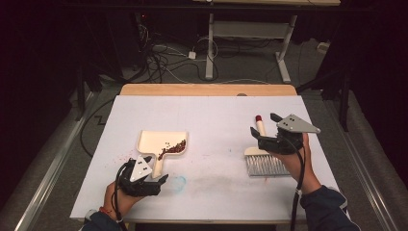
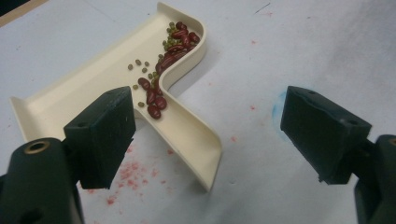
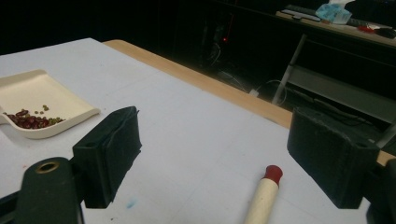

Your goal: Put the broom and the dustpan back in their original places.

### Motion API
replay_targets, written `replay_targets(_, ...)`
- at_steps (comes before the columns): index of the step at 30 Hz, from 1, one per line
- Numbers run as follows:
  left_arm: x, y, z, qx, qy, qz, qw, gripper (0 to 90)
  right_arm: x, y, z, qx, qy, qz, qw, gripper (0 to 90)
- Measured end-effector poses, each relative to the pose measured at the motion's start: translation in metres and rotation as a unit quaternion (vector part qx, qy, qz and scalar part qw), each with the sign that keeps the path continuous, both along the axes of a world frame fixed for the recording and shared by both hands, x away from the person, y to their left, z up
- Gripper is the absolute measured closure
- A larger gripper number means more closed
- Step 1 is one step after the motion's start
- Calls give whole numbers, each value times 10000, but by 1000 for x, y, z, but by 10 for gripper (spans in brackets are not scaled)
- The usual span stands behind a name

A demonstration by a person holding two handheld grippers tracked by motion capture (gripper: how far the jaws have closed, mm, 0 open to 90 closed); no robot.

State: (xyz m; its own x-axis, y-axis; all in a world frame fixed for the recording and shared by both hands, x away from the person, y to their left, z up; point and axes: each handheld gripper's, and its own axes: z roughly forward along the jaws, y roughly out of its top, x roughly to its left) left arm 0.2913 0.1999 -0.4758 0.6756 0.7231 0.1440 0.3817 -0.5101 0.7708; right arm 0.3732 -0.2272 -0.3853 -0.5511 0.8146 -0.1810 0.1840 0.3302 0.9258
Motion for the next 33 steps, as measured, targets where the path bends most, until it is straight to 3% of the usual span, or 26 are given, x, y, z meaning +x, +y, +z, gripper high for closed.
replay_targets(20, 0, 0, 0, 34, -13, -59, 10000, 178, -26, -10, 0, -219, -202, 216, 9993, 173)
replay_targets(33, -1, -2, 0, 106, -36, -102, 9999, 178, -42, -17, -11, -411, -314, 293, 9982, 174)
